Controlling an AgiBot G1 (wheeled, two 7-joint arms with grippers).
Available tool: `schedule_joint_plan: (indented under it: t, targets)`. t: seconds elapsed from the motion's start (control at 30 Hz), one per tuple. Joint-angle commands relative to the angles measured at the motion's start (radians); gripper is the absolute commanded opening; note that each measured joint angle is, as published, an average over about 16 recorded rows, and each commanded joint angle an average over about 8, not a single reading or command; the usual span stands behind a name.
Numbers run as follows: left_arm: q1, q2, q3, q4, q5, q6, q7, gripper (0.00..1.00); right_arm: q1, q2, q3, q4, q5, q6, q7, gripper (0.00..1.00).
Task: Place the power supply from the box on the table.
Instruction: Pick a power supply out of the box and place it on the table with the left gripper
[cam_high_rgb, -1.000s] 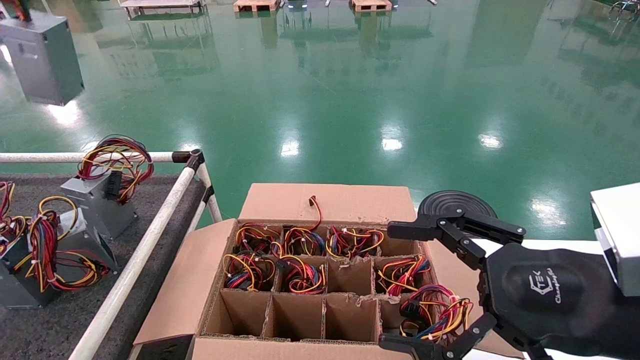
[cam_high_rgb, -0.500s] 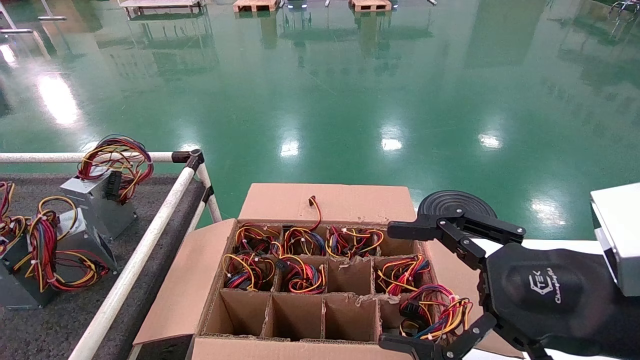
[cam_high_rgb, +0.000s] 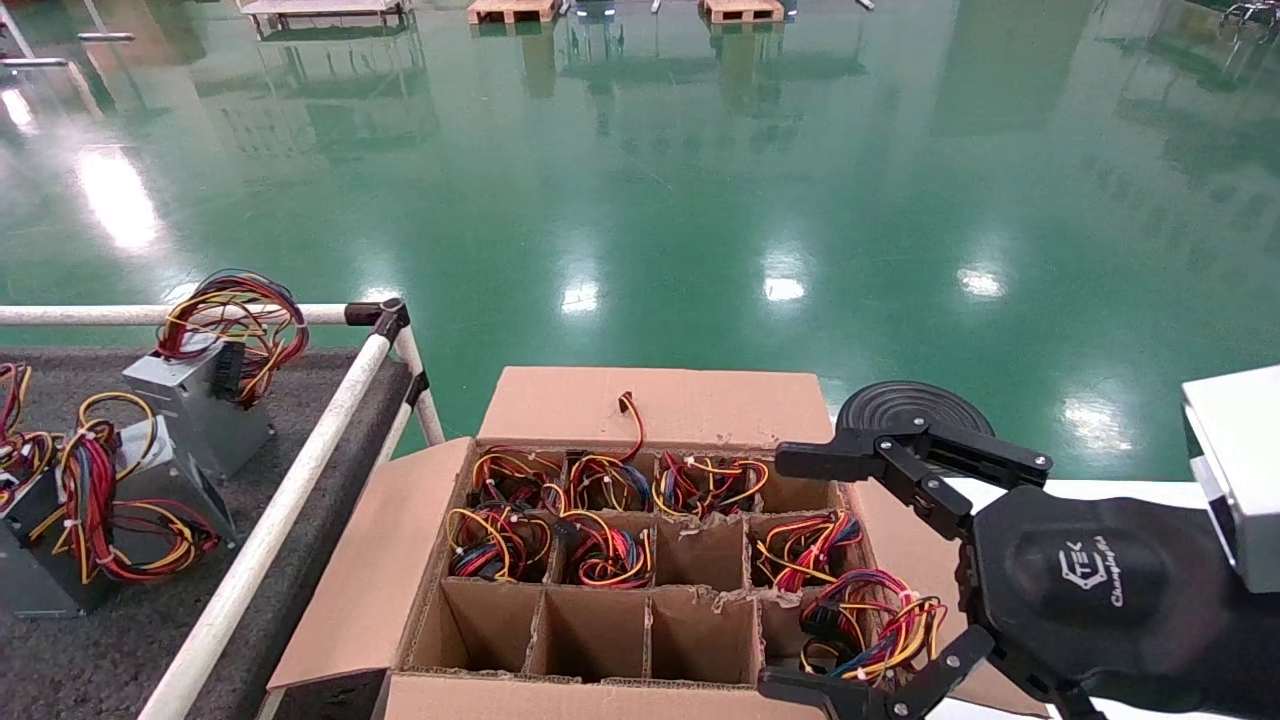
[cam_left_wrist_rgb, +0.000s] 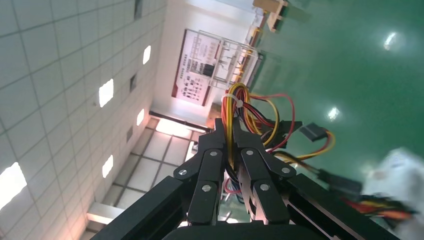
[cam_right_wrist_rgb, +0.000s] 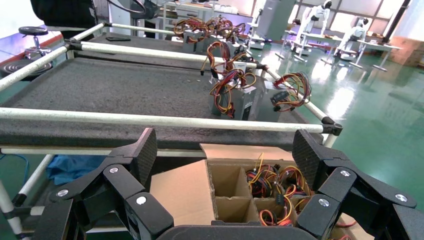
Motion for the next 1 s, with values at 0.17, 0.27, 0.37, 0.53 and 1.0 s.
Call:
schedule_joint_plan:
  t: [0.17,0.27,0.37,0.53,1.0]
  targets:
    - [-0.029,-0.027,0.024,0.009,0.026,0.037,-0.025,0.0,0.0,0.0,0.0,0.0,0.0,0.0,0.0,1.0]
    - [-0.04,-0.036,0.034,0.013,0.036,0.053,-0.035,0.0,0.0,0.0,0.0,0.0,0.0,0.0,0.0,1.0]
    - [-0.052,-0.042,0.045,0.016,0.047,0.07,-0.045,0.0,0.0,0.0,0.0,0.0,0.0,0.0,0.0,1.0]
    - [-0.07,-0.051,0.065,0.022,0.062,0.1,-0.061,0.0,0.0,0.0,0.0,0.0,0.0,0.0,0.0,1.0]
    - [-0.075,-0.115,0.09,0.044,0.072,0.162,-0.085,0.0,0.0,0.0,0.0,0.0,0.0,0.0,0.0,1.0]
